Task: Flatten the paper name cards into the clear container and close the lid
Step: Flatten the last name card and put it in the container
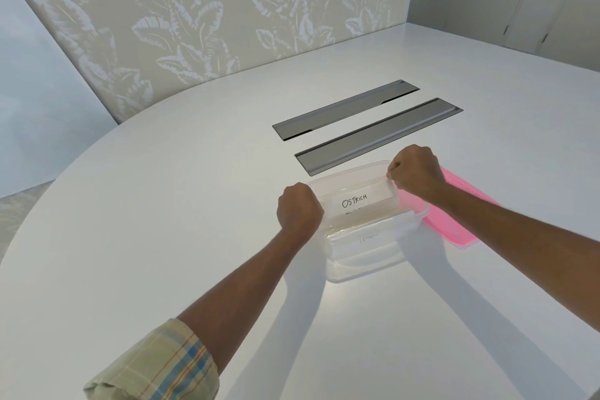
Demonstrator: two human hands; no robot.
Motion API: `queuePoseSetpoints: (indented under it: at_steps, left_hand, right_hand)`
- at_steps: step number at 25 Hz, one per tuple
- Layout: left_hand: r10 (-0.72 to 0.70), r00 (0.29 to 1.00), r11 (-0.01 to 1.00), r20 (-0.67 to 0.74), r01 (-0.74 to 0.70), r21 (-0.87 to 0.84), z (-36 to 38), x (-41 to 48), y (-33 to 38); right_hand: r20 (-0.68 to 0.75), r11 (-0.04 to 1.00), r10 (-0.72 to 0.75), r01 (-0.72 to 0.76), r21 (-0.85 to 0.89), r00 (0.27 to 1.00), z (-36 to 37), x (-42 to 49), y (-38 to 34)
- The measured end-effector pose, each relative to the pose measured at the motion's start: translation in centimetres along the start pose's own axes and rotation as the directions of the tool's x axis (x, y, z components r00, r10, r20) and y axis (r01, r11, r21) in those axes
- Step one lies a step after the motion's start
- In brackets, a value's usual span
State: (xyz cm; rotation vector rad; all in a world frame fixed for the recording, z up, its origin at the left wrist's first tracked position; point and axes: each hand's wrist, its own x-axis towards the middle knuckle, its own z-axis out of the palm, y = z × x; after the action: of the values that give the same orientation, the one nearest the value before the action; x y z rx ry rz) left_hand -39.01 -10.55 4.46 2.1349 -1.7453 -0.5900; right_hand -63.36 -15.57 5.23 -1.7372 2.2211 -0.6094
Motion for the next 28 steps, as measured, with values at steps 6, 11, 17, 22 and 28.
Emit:
queuePoseSetpoints:
  at_steps: [6,11,17,22,28]
  left_hand:
    - [0.001,1.0,0.998,0.021,0.0,-0.064,-0.1,0.1,-0.3]
    - [0.043,0.999,0.989,-0.014,-0.044,-0.144,0.0,0.3,-0.9]
    - [0.035,0.997,0.982,-0.063,-0.046,-0.185,0.3,0.4,-1.3]
    - [0.025,0.996,0.981,-0.088,-0.041,-0.19,0.5,0.4,-1.3]
    - [0.025,0.997,0.984,-0.071,-0.037,-0.173,-0.1,0.2,-0.9]
  right_hand:
    - [-0.009,0.993,-0.022,0.021,-0.114,1.0,0.1,-0.7,-1.1]
    - [0.025,0.984,-0.047,0.051,-0.17,0.999,0.6,-1.2,-1.7]
    - [0.038,0.978,-0.071,0.077,-0.196,0.997,0.7,-1.4,-1.7]
    - [0.041,0.976,-0.083,0.09,-0.199,0.996,0.8,-1.5,-1.7]
    - [0.03,0.979,-0.103,0.107,-0.175,0.994,0.3,-1.8,-1.9]
